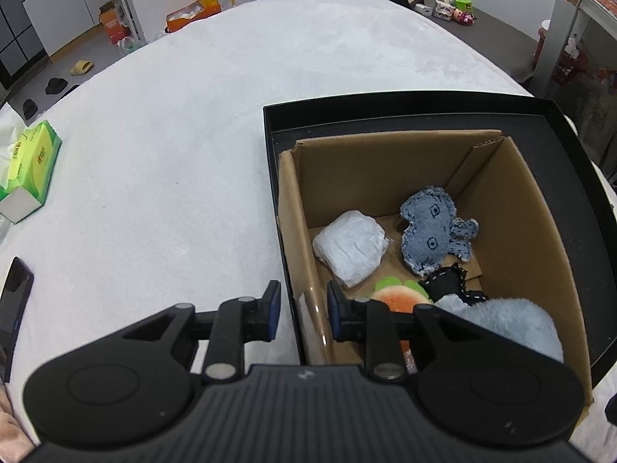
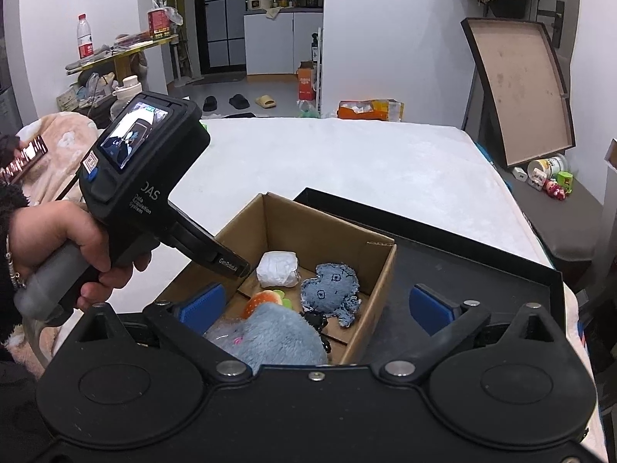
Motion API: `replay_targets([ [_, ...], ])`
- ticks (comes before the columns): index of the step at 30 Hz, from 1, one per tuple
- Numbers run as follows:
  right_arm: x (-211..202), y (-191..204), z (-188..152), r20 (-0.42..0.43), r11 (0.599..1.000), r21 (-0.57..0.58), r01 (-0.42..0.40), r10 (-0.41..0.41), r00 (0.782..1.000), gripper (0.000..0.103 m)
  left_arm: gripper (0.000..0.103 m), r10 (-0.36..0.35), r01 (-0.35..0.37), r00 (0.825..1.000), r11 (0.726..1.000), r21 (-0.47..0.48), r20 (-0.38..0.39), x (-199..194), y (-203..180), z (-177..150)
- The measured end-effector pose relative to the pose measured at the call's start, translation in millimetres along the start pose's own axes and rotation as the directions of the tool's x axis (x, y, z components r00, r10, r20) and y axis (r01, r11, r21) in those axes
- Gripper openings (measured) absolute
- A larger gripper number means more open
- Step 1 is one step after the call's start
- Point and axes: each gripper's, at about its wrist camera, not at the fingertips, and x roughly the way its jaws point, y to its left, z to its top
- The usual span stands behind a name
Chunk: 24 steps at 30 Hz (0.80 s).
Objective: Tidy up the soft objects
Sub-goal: 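Pull the right tool back from the box while the left tool releases it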
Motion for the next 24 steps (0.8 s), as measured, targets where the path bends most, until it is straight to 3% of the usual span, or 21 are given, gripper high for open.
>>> replay_targets([
  [7,-7,2,-3,0.000,1.000,0.009,0.004,-0.004,1.000,0.103,0.050,-0.012,0.012,1.000,1.000,0.000,0.027,-13,-3,-8],
  [13,-12,3,-4,0.003,1.000,0.007,0.009,-0.009,1.000,0.103,0.079,-0.011,0.011,0.998,1.000,0.000,0.057,-23,-4,-13],
  [18,-15,4,-6,-0.004,1.000,0.019,0.012,-0.012,1.000,0.103,0.088,-0.012,0.014,0.998,1.000,-0.024,0.059,-32,-4,-18],
  [24,-22,2,-11,-0.007,0.998,0.045,0.042,-0.042,0.999,0.103,0.090,-0.011,0.013,0.997,0.999,-0.033,0.078,-48,-8,-26],
])
